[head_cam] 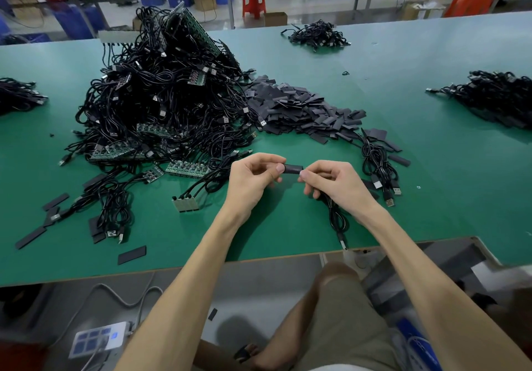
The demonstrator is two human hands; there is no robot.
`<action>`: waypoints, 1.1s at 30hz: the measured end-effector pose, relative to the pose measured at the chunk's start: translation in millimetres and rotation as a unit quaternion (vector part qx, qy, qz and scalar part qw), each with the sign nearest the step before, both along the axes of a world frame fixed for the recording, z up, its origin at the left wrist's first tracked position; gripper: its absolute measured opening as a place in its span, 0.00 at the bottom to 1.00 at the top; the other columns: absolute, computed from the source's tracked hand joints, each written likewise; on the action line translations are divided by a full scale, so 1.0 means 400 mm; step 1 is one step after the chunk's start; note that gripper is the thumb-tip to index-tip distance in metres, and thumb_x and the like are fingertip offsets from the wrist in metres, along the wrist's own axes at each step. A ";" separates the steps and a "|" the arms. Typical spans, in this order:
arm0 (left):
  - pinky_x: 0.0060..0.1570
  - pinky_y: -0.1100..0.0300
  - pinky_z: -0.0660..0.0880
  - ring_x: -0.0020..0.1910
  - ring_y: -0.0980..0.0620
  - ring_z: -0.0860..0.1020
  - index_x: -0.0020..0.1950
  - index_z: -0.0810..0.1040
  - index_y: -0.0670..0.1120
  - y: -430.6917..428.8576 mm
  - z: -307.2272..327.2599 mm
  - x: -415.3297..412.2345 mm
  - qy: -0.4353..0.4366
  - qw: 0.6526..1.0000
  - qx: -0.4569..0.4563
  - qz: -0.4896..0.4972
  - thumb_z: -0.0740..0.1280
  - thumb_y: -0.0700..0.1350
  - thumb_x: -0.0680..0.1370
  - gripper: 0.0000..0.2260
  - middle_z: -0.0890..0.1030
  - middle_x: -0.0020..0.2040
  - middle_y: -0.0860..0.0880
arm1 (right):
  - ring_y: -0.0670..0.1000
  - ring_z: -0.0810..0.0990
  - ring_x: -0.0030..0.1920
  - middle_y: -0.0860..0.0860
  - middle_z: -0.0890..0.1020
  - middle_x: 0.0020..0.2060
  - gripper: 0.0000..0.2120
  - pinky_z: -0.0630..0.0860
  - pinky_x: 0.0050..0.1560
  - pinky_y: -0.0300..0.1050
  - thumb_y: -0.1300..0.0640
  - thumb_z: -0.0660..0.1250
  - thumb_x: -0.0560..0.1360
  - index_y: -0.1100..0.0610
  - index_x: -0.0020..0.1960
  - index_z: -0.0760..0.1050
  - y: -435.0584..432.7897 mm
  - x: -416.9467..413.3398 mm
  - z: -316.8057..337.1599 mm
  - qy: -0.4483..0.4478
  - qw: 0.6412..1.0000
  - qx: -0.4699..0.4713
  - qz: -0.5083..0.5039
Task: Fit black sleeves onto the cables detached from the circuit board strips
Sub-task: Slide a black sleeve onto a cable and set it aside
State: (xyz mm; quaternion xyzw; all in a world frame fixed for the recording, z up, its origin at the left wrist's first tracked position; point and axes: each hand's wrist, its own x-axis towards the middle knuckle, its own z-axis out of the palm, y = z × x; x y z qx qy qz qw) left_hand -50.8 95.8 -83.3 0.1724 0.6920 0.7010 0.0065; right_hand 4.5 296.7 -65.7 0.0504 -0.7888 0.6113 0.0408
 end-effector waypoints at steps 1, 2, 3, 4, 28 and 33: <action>0.38 0.62 0.76 0.35 0.53 0.82 0.52 0.85 0.43 0.001 0.002 0.001 -0.002 1.000 0.005 -0.002 0.75 0.39 0.77 0.05 0.85 0.37 0.49 | 0.53 0.79 0.33 0.59 0.85 0.35 0.09 0.78 0.40 0.42 0.57 0.71 0.80 0.62 0.47 0.83 0.001 -0.001 -0.002 0.001 1.000 -0.002 0.001; 0.38 0.61 0.76 0.37 0.50 0.83 0.53 0.85 0.43 0.002 0.004 0.003 -0.005 1.000 0.012 -0.005 0.75 0.40 0.77 0.06 0.85 0.39 0.48 | 0.53 0.79 0.33 0.58 0.85 0.35 0.08 0.78 0.40 0.42 0.58 0.71 0.80 0.62 0.46 0.83 0.002 -0.002 -0.003 0.005 1.000 -0.005 -0.001; 0.38 0.61 0.77 0.39 0.48 0.85 0.55 0.84 0.43 0.004 0.008 0.004 -0.007 1.000 0.016 -0.008 0.74 0.41 0.78 0.07 0.86 0.42 0.47 | 0.53 0.79 0.33 0.58 0.85 0.34 0.08 0.78 0.40 0.42 0.58 0.70 0.80 0.62 0.46 0.83 0.003 -0.003 -0.005 0.010 1.000 -0.012 -0.006; 0.38 0.61 0.77 0.41 0.46 0.86 0.56 0.83 0.42 0.007 0.011 0.006 -0.007 1.000 0.016 -0.011 0.73 0.42 0.78 0.08 0.86 0.44 0.46 | 0.53 0.80 0.32 0.57 0.85 0.34 0.09 0.78 0.40 0.42 0.58 0.70 0.81 0.62 0.46 0.83 0.005 -0.003 -0.006 0.017 0.999 -0.026 -0.018; 0.40 0.58 0.70 0.34 0.57 0.73 0.47 0.86 0.48 0.079 0.030 0.074 -0.019 0.974 -0.209 -0.084 0.75 0.55 0.76 0.10 0.85 0.40 0.45 | 0.62 0.87 0.52 0.60 0.87 0.50 0.06 0.83 0.50 0.44 0.63 0.64 0.83 0.65 0.57 0.75 0.012 -0.002 -0.010 0.051 0.973 -0.216 -0.058; 0.35 0.63 0.66 0.32 0.57 0.70 0.43 0.84 0.42 0.089 0.048 0.081 -0.064 0.978 -0.180 -0.080 0.75 0.47 0.77 0.09 0.80 0.35 0.49 | 0.59 0.87 0.52 0.59 0.87 0.50 0.09 0.83 0.46 0.44 0.59 0.61 0.85 0.64 0.61 0.74 0.013 -0.003 -0.007 0.042 0.974 -0.207 -0.079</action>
